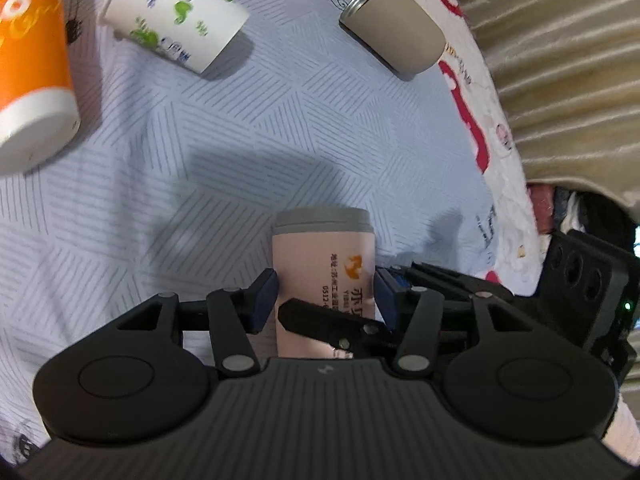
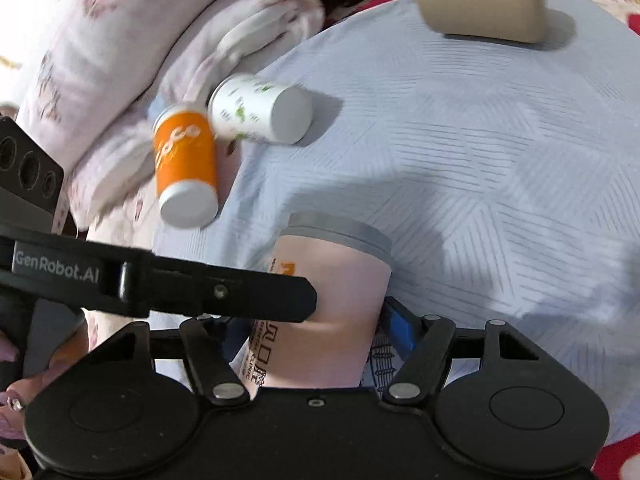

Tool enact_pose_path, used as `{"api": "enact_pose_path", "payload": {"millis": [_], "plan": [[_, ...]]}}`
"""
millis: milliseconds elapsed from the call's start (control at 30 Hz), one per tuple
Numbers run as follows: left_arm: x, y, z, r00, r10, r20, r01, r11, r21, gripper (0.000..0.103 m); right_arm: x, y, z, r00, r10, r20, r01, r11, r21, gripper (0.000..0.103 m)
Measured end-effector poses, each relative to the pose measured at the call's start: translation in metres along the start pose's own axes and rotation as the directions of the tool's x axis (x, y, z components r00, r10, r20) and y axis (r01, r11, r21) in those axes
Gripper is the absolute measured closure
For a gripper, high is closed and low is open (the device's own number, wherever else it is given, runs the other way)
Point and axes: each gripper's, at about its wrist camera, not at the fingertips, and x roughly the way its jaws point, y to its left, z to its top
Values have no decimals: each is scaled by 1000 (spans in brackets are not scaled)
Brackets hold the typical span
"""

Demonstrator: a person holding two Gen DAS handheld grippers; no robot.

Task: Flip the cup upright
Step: 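Rotate the pink cup upright with the right gripper while the left gripper steadies it, then set the pink cup down on the cloth and open both grippers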

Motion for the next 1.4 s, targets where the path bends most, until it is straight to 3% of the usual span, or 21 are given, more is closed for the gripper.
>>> {"api": "enact_pose_path", "payload": {"millis": [267,367,500,667,767,933,967,1067,1100,1167,1267,1400], "plan": [[3,7,-12,999,-31,21,32,999,-40,51,10,13,13,990,-35,-133,8,981,-196,29],[-3,-7,-20,999,4,52,-6,999,33,52,9,16,14,989,-44,-139,9,969,-246,30],[-24,-38,-33,979,66,191,-98,981,165,52,-9,30,12,997,-57,-46,34,918,-395,31],[-51,-50,-48,940,63,334,-151,958,244,51,-34,49,0,984,39,175,84,763,-641,35],[-54,-54,-59,910,85,406,-212,937,278,51,-36,52,-11,966,79,248,119,711,-693,35],[-41,-59,-69,858,152,491,-333,892,306,50,-19,60,-26,930,75,360,256,569,-781,35],[-37,-60,-70,846,163,508,-360,877,317,50,-17,55,-26,922,94,376,263,562,-784,35],[-25,-63,-70,812,186,553,-428,834,348,51,-8,46,-17,912,115,394,261,579,-772,35],[-25,-63,-69,809,180,559,-425,836,346,51,-7,46,-15,910,112,400,264,587,-766,34],[-27,-62,-60,821,177,543,-402,854,331,51,-5,41,-4,913,116,392,234,638,-734,34],[-27,-62,-55,832,166,529,-386,858,338,51,-7,36,3,917,114,383,207,684,-700,34],[-25,-62,-57,826,160,540,-386,859,336,49,-2,33,0,917,117,381,200,692,-694,34]]}}
